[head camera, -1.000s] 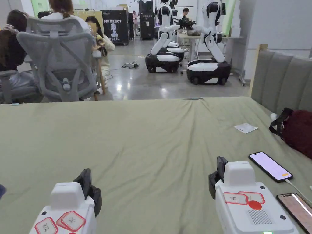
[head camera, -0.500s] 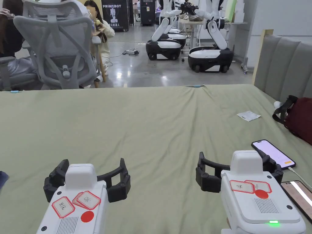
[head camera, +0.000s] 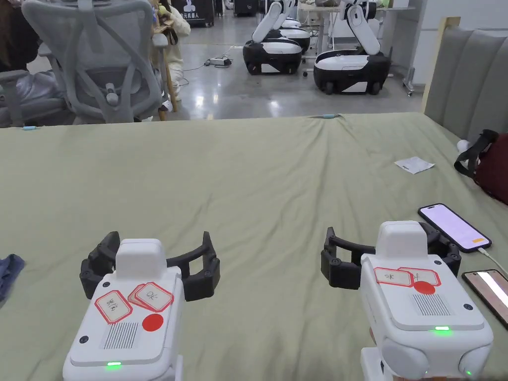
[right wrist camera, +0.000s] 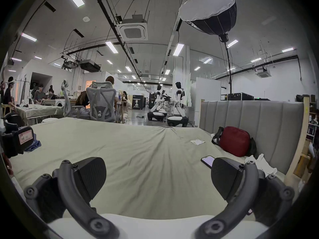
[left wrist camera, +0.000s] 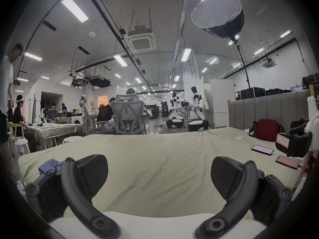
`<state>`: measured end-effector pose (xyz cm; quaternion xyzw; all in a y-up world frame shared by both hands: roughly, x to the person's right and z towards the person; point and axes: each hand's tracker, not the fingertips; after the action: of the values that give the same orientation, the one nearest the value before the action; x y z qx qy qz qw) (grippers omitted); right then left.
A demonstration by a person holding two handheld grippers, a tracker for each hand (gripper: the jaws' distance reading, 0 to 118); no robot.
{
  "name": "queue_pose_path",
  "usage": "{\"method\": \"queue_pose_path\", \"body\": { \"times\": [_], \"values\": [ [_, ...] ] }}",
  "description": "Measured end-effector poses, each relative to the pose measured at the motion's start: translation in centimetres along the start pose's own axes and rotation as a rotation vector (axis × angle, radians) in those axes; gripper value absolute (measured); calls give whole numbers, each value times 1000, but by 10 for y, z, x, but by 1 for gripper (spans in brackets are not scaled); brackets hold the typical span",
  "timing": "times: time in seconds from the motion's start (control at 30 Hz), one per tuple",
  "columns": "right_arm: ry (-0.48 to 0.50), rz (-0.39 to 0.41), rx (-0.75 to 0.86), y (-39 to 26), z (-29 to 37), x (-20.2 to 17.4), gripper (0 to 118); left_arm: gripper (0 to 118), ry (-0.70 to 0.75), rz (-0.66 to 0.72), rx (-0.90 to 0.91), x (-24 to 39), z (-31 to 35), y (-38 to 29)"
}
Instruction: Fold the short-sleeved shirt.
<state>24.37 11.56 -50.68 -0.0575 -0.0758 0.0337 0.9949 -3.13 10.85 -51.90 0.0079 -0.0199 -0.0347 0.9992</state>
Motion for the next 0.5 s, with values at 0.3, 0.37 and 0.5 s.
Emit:
{"method": "queue_pose_path", "body": {
  "times": [0.3, 0.37, 0.5],
  "values": [
    [-11, 1, 5, 1, 2, 1, 118, 118, 6, 7, -8, -1, 0, -3],
    [-12, 3, 3, 1, 4, 1, 118, 118, 5, 9, -14, 0, 0, -4],
    [-11, 3, 4, 1, 5, 2, 118, 118, 3, 7, -19, 0, 1, -5]
  ]
}}
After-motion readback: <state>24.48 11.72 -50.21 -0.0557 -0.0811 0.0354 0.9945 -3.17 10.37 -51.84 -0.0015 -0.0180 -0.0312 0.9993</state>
